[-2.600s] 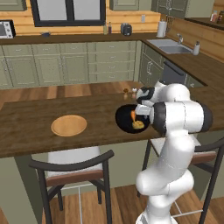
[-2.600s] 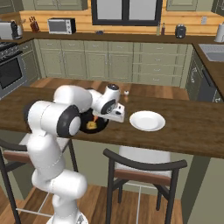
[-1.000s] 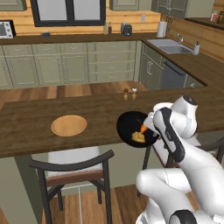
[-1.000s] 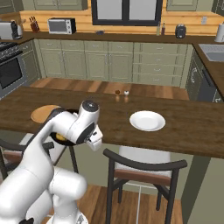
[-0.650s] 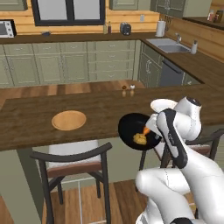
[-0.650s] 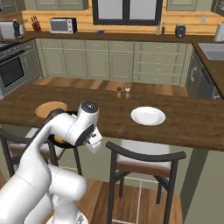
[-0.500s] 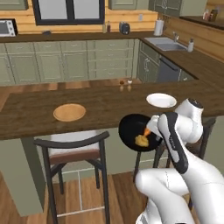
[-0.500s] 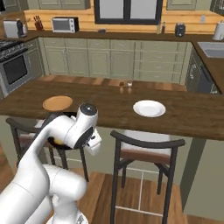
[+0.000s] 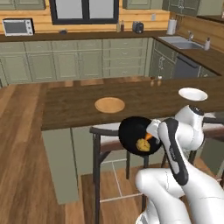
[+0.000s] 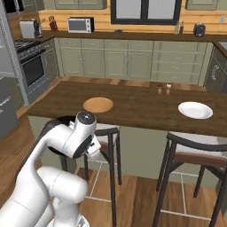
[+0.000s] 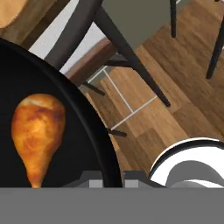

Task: Pick the chicken drumstick and squash from their plates and place them in the bowl. Then put the bowl in the fridge.

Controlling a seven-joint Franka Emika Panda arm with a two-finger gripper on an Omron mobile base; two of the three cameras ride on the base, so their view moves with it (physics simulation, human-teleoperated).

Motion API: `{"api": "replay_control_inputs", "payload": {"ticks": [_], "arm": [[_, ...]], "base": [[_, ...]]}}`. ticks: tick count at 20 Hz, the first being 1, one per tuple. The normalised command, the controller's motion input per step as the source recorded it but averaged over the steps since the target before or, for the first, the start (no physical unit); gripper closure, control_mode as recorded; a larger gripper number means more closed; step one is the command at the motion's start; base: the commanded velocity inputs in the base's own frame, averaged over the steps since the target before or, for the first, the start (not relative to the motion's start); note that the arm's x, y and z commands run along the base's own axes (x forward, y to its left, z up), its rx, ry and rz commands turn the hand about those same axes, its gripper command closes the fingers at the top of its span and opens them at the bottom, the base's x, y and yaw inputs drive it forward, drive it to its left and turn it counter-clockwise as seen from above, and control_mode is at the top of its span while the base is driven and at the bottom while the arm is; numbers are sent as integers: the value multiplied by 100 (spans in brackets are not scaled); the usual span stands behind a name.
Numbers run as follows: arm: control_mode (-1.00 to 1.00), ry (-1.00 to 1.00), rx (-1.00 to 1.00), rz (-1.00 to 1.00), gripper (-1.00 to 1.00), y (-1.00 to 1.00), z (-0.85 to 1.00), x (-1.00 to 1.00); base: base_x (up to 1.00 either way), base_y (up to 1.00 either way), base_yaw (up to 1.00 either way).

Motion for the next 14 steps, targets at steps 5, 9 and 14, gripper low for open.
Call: {"api": "replay_control_inputs", "payload": {"ticks": [5, 9, 14], "arm": [[100, 0, 0, 0, 100, 0, 0, 0], [100, 0, 0, 0, 100, 0, 0, 0], [100, 0, 0, 0, 100, 0, 0, 0]], "base": [[3, 100, 0], [19, 100, 0], [6, 100, -10]]}}
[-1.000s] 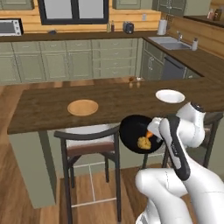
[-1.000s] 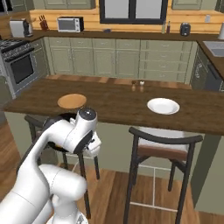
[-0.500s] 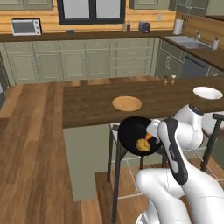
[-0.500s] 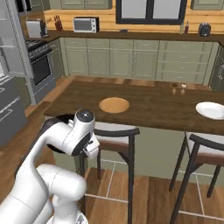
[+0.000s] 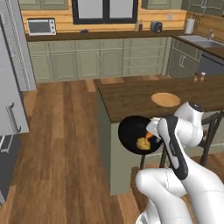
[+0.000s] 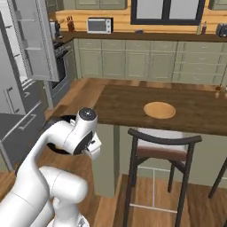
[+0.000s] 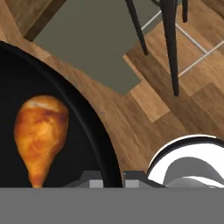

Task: Pick the chicken drumstick and squash from their plates and place them in the bowl. Then put the bowl in the fridge.

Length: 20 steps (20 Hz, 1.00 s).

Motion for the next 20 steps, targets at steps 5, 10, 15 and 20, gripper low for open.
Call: {"api": "replay_control_inputs", "payload": {"ticks": [5, 10, 15, 20], "arm": [[100, 0, 0, 0, 100, 0, 0, 0], [100, 0, 0, 0, 100, 0, 0, 0], [100, 0, 0, 0, 100, 0, 0, 0], [100, 0, 0, 0, 100, 0, 0, 0]], "base": [[30, 100, -14], [40, 84, -12], [62, 22, -2], [57, 7, 0]]}}
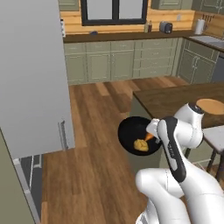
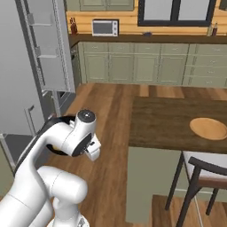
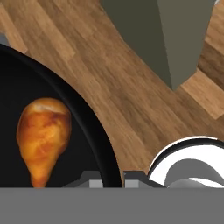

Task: Pick the chicken drumstick and squash from their plates and place them in the bowl. Then put the bowl in the fridge.

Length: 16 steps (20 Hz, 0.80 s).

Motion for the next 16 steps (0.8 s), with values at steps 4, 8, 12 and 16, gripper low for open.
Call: {"api": "replay_control_inputs", "payload": {"ticks": [4, 8, 12, 16], "arm": [[100, 0, 0, 0, 100, 0, 0, 0], [100, 0, 0, 0, 100, 0, 0, 0], [100, 0, 0, 0, 100, 0, 0, 0], [100, 0, 0, 0, 100, 0, 0, 0]], "base": [[70, 26, 0], [79, 0, 0], [79, -1, 0], [78, 0, 0]]}}
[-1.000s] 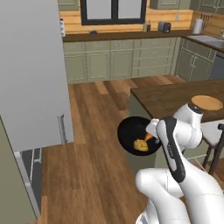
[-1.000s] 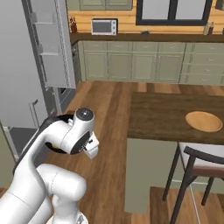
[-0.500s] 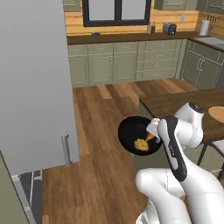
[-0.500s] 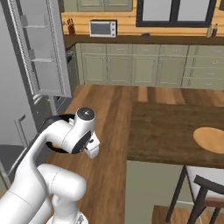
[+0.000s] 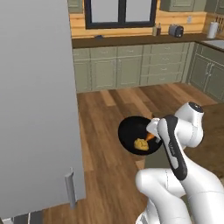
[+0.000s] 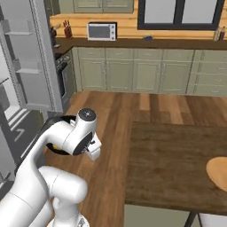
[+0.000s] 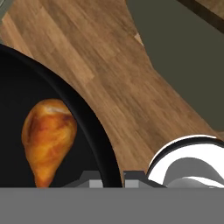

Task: Pick the chicken drumstick and squash from their plates and place them in the bowl. Then put the bowl in the fridge.

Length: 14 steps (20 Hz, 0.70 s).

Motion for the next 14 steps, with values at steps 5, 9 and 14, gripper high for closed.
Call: {"api": "replay_control_inputs", "payload": {"ticks": [5, 9, 14], "arm": [[100, 0, 0, 0, 100, 0, 0, 0], [100, 0, 0, 0, 100, 0, 0, 0], [100, 0, 0, 0, 100, 0, 0, 0]], "base": [[71, 0, 1], [60, -1, 4], [59, 0, 11]]}}
